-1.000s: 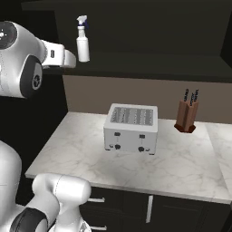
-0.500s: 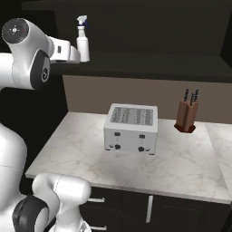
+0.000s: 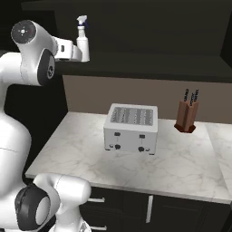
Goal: Move the cutting board and knife to the sink. Then move spray from the cabinet to the counter.
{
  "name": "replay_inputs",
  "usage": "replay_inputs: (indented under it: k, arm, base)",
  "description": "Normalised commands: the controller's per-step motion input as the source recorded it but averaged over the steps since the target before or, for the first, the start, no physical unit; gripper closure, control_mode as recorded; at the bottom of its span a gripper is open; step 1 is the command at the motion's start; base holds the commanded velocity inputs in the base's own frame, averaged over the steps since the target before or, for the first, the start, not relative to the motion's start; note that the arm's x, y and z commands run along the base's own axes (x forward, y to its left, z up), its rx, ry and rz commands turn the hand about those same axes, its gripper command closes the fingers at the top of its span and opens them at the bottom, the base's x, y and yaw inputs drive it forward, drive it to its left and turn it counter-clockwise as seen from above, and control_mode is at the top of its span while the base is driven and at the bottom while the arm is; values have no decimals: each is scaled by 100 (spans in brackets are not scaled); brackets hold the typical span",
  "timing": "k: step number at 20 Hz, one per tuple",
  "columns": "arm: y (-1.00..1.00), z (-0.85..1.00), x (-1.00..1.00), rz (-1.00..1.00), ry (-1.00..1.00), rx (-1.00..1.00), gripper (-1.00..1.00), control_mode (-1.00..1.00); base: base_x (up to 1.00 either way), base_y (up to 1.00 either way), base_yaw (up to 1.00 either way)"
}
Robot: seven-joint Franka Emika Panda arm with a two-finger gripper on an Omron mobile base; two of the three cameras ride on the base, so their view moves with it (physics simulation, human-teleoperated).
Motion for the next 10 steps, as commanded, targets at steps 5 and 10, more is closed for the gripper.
replay_inputs:
  k: [5, 10]
  arm:
    - [5, -6, 40, 0, 0, 0, -100, -100]
    - [1, -3, 41, 0, 1, 0, -100, -100]
  base:
    - [0, 0, 0]
    - [0, 0, 0]
